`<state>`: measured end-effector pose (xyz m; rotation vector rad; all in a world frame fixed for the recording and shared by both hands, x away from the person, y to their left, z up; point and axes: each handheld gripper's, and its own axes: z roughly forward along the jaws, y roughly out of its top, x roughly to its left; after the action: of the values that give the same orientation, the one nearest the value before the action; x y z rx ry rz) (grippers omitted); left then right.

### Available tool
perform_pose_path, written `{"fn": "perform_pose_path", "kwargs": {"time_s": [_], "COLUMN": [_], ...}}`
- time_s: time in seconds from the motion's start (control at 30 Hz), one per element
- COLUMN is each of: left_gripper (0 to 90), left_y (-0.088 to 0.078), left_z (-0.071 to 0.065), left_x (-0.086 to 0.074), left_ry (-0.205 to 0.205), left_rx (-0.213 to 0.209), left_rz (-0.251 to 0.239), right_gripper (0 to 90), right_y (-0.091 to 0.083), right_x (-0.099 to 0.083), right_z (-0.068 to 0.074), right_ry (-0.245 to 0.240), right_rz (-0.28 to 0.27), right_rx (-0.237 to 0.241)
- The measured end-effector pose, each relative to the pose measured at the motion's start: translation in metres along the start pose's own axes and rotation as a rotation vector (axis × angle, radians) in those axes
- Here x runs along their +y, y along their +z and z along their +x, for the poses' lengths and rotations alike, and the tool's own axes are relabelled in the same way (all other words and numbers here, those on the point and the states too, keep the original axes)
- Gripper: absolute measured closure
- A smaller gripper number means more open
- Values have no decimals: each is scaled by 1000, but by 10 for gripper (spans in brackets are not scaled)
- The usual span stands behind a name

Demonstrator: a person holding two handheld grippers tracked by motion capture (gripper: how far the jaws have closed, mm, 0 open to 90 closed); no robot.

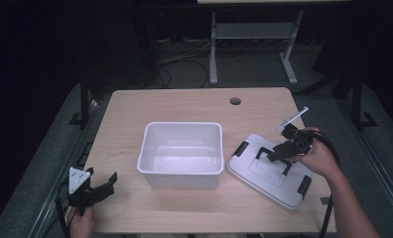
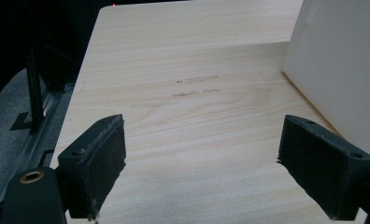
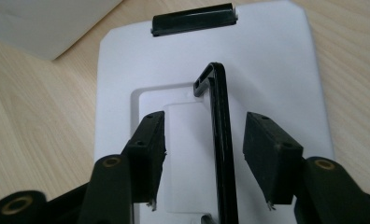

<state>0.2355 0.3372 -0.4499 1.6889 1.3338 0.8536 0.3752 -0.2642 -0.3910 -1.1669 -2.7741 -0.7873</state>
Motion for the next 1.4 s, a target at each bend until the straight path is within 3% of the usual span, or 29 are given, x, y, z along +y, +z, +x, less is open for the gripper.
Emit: {"fn": "perform_pose_path", "kwargs": {"time_s": [1.17,1.4], "left_gripper": [140,140], "left_y": [1,1], "left_z": [-1,0], "left_x": [0,0], "left_ry": [2,0], "left_rx": [-1,-1], "left_rz": [3,2], "right_gripper": [812,822], "right_y": [11,11], "right_x": [-8,-8], "right_z": [2,2], "right_ry": [-21,-27], "right_rz": [24,23], "right_rx": [12,8]}}
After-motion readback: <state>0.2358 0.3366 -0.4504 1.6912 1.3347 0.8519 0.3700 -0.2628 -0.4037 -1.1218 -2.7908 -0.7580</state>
